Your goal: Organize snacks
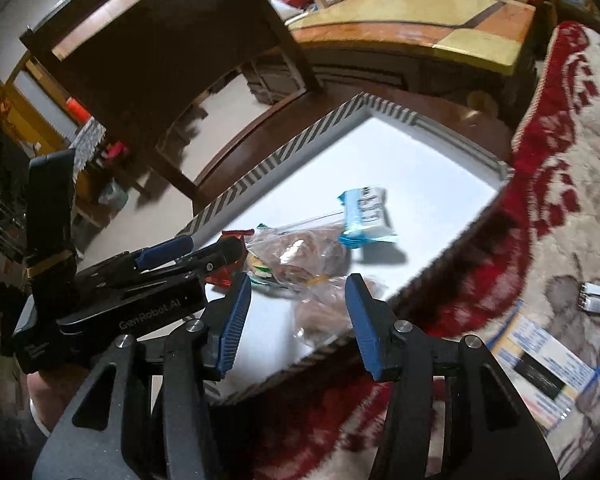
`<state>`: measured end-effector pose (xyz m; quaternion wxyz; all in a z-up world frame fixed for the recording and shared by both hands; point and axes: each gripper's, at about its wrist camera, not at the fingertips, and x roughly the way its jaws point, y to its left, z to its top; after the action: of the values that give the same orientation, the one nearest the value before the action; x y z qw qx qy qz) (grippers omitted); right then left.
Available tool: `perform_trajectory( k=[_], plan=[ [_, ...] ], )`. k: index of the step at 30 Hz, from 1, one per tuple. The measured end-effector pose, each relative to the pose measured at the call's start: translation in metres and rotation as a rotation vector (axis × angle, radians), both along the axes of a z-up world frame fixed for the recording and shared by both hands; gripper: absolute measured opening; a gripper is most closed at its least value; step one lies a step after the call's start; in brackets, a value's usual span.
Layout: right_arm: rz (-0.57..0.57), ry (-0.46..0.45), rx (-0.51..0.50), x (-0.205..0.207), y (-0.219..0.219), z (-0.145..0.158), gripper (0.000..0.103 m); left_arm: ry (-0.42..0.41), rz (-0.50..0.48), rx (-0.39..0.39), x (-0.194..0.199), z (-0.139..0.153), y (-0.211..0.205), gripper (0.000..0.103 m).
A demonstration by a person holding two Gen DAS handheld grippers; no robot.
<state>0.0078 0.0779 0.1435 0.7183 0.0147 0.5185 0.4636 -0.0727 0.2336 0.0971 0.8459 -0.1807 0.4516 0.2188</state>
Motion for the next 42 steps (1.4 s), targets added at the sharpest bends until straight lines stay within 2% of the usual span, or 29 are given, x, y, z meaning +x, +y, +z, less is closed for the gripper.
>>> perform_trajectory(
  k=[3,11,21,27,39,41,42],
  plan=[
    [-0.031,-0.016,0.018,-0.001,-0.019,0.007,0.049,-0.009,-0.037,0.008,0.004,0.005,-0.016,0.078],
    [-0.120,-0.018,0.015,0.003,-0.079,0.008,0.049,-0.006,-0.131,0.011,0.019,0.013,-0.061,0.079],
    [-0.268,0.013,-0.040,0.010,-0.177,-0.016,0.049,0.038,-0.234,0.008,0.039,0.005,-0.112,0.081],
    [-0.350,0.046,-0.074,0.014,-0.223,-0.036,0.049,0.061,-0.295,-0.019,0.055,0.000,-0.137,0.081],
    [-0.453,0.072,-0.069,0.030,-0.267,-0.049,0.049,0.086,-0.453,0.001,0.102,-0.005,-0.188,0.081],
    [-0.461,0.081,-0.072,0.032,-0.270,-0.052,0.057,0.097,-0.494,0.014,0.111,-0.008,-0.197,0.081],
    [-0.463,0.082,-0.070,0.032,-0.271,-0.053,0.058,0.106,-0.511,0.021,0.115,-0.009,-0.202,0.081]
  ],
)
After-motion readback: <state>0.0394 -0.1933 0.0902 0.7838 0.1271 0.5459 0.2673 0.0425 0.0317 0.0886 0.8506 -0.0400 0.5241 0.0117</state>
